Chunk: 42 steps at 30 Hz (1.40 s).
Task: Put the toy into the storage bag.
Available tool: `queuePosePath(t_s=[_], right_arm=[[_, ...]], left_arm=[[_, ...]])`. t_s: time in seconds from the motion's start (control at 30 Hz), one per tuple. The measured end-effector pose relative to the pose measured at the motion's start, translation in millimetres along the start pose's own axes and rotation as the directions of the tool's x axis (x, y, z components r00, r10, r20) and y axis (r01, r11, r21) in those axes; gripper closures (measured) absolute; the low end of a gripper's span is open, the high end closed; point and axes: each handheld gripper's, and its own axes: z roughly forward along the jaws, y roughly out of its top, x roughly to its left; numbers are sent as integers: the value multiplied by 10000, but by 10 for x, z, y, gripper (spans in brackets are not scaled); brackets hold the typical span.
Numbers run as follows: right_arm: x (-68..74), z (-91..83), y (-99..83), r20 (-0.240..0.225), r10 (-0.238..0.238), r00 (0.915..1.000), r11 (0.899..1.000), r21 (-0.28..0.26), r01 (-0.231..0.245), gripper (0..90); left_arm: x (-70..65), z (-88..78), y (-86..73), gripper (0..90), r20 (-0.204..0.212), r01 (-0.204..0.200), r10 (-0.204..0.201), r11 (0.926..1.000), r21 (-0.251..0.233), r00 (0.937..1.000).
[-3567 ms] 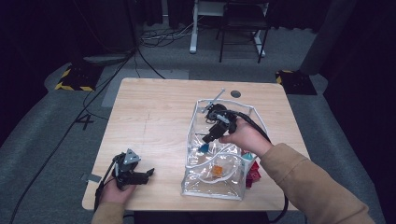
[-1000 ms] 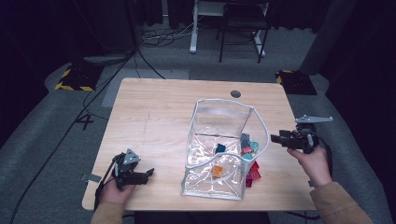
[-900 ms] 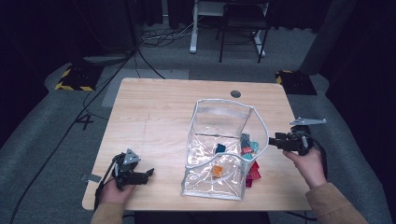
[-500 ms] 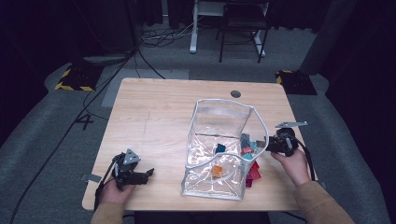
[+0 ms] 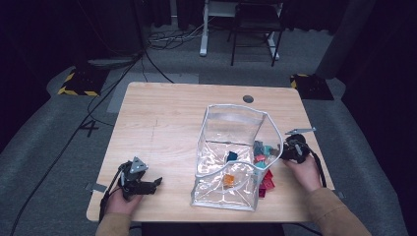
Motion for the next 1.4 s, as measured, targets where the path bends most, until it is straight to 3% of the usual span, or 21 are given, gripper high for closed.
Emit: queuePosePath(t_s=[0.17,0.37,0.53,0.73,0.97,1.07,1.23,1.4], right_arm=[[-140,-60,-1,217,517,9984,9984,-260,-511,473],[37,-10,21,-58,99,9999,9989,-452,-102,455],[115,72,81,-198,241,9995,9983,-533,-251,444],[179,175,135,102,262,9996,9990,-364,-258,445],[115,220,143,298,354,9989,9992,-217,-348,473],[82,213,137,392,463,9982,9988,-147,-457,538],[51,191,129,628,112,9980,9998,-141,-103,585],[41,89,137,555,99,9984,9996,-256,-85,586]], left_arm=[[0,0,0,156,0,2,-2,10000,-1,10000],[-1,0,0,156,3,13,-13,10000,-2,10000],[0,0,0,156,3,2,-2,10000,0,10000],[0,0,0,156,3,0,0,10000,0,10000],[-1,0,0,156,2,14,-14,10000,-3,10000],[0,0,0,156,3,0,0,10000,0,10000],[-1,0,0,156,3,14,-14,10000,-1,10000],[0,0,0,156,2,1,-1,10000,0,10000]])
